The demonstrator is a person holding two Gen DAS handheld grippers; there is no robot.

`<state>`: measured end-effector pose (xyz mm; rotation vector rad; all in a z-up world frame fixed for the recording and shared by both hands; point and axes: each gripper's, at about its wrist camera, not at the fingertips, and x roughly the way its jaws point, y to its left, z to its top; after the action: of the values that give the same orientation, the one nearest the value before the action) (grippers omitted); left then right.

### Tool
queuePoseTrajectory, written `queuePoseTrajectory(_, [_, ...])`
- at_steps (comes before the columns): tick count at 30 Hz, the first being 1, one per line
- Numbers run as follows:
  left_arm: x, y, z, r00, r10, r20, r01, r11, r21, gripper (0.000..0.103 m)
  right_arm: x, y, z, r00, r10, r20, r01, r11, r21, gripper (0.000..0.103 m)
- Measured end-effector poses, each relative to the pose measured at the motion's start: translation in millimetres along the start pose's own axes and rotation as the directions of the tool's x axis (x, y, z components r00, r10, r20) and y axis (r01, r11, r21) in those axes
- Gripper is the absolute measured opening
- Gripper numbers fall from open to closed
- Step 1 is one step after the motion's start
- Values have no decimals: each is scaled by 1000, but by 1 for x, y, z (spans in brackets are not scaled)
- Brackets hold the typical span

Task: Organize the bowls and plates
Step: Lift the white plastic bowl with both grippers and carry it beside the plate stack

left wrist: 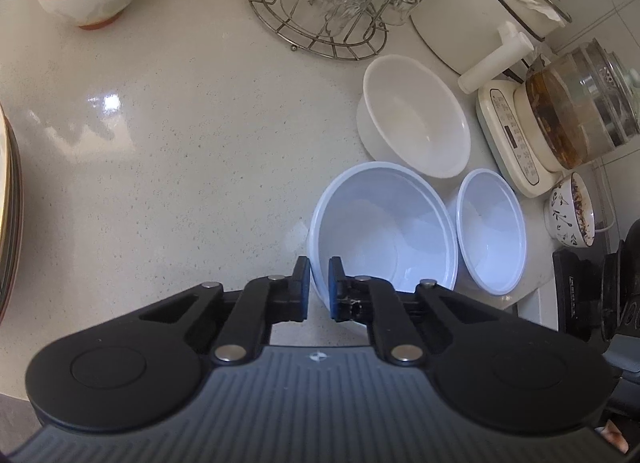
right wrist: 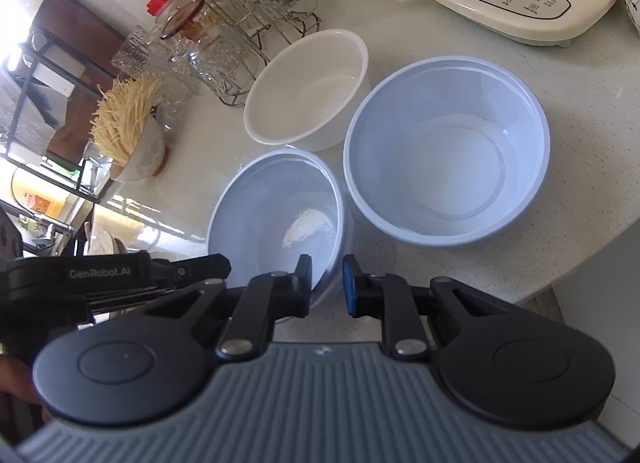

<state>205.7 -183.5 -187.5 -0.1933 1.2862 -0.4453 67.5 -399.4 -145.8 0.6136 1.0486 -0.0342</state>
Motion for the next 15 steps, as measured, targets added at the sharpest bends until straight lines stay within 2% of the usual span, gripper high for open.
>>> queuePoseTrajectory(9, [-18,9,3,1000,-11,29,11,1000,-6,11,-4,13,4,1000,17,22,-16,999,-36,18])
queuePoseTrajectory(15, [-40,28,5,998,-5,62,6,1000,-25,11,0,32,7,999,49,18,-48,997,-66,18])
